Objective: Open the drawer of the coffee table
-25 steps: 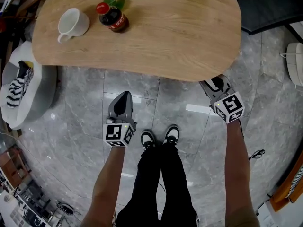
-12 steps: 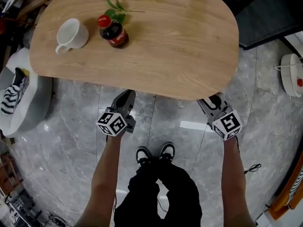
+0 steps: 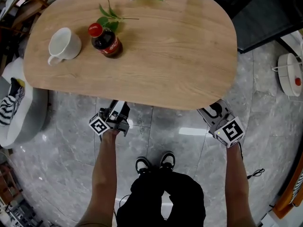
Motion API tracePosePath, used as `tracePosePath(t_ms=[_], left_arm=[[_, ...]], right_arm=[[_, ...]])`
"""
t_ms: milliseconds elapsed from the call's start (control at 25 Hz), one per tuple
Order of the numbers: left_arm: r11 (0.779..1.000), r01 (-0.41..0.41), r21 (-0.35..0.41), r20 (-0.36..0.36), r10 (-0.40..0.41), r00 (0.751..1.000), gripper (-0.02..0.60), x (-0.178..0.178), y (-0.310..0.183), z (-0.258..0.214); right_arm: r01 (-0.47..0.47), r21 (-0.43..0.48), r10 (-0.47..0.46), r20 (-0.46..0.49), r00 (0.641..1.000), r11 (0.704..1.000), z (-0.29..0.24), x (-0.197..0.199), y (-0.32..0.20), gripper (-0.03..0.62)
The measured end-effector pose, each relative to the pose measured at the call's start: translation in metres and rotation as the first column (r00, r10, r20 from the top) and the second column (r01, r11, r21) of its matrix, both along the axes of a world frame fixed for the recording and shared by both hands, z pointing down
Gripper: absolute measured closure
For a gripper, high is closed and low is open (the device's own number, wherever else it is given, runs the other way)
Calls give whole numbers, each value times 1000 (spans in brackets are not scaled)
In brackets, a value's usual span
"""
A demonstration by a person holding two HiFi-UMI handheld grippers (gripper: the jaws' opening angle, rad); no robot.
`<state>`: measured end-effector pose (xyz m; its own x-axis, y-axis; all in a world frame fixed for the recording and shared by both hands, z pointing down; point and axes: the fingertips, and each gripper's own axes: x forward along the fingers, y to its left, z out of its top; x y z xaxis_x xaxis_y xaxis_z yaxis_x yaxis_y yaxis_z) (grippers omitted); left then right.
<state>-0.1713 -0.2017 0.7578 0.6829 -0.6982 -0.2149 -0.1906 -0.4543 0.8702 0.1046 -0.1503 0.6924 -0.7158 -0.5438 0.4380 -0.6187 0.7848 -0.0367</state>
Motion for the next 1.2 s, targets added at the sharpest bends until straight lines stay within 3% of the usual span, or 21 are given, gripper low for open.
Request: tracePosePath(t_ms=[160,280,400,520,600,680,880,1000,1080,1200], left_arm=[[1000,-17,2,2,17,1000,419,-3,-1,1],[1000,-16,1,-53,16,998,417,-3,1,-3],[998,0,57,-145,8,989,423,-3,2,-28],[998,11,59,-132,-3,991,430,-2,3,-34],[995,-10,97,-145,24,989,490,3,5,-48],[994,-25,106,-157,42,987,489,11,4,-56],[999,-41,-27,-93,39,995,489,12,46,-28],[990,-104,-99,-24,103,994,489,9,86,-11],[983,-137,-123,7,139,990,489,10,103,-4],[984,-114,-138,-2,115,993,489,6,109,-4]], right_arm=[[-9,0,9,-6,1000,1000,-2,-1,1,493],[-17,9,17,-1,1000,1000,-4,-1,-1,493],[-29,2,29,9,1000,1000,-4,0,-1,493],[-19,-15,19,3,1000,1000,-4,0,0,494],[-3,-31,3,2,1000,1000,-4,0,0,494],[4,-35,-4,-3,1000,999,-5,1,-1,496],[5,-37,-6,-26,1000,999,-3,2,0,499],[33,-33,-34,-26,999,999,-3,-1,0,503],[39,-36,-40,-27,999,999,-4,-1,0,505],[22,-42,-23,-27,999,999,-2,1,1,505]])
